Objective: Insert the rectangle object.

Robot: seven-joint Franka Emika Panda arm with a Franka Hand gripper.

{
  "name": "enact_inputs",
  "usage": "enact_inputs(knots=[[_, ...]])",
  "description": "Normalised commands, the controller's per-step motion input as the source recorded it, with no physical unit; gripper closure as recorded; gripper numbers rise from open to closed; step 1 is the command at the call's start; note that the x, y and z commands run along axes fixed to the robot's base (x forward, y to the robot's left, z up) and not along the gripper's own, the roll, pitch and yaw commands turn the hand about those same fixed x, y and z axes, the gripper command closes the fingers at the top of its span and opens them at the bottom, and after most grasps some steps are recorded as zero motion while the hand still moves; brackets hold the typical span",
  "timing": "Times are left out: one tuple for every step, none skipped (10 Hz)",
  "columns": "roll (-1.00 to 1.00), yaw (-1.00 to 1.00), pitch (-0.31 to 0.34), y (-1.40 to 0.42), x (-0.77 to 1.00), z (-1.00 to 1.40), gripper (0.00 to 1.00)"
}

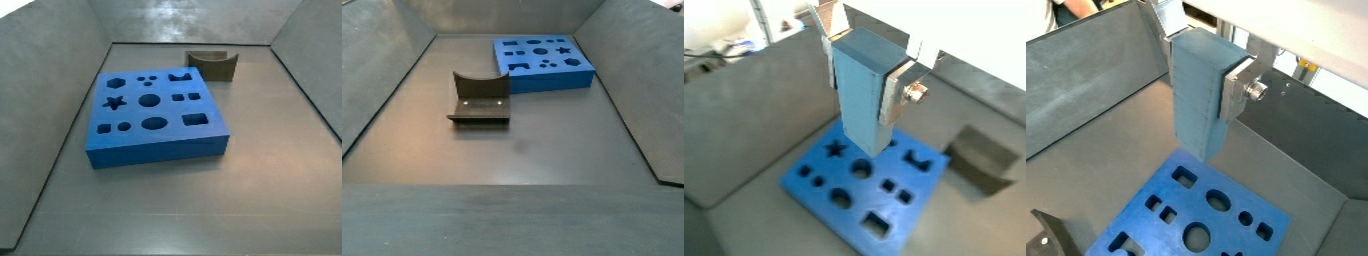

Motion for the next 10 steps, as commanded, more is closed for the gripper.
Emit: enact_inputs(knots=[[-0.35, 0.16, -0.161, -0.48, -0.96, -0.21, 1.0], [-0.26, 0.1, -0.183, -0.23, -0.81, -0.13, 1.0], [-0.23, 0.08, -0.165, -0.14, -0.74, -0.08, 1.0], [-0.19, 0.06, -0.141, -0.08, -0.63, -0.04, 1.0], [-0.15, 0.03, -0.12, -0.04, -0.46, -0.03, 1.0], [-0.13, 0.02, -0.108, -0.01, -0.28, -0.01, 1.0], [-0.12, 0.02, -0.107, -0.01, -0.18, -0.01, 1.0], [0.36, -0.36, 0.303, 0.51, 0.96, 0.37, 1.0], [0.37, -0.35, 0.348, 0.49, 0.96, 0.36, 1.0], [0.32, -0.23, 0.42, 0.21, 0.66, 0.21, 1.0]])
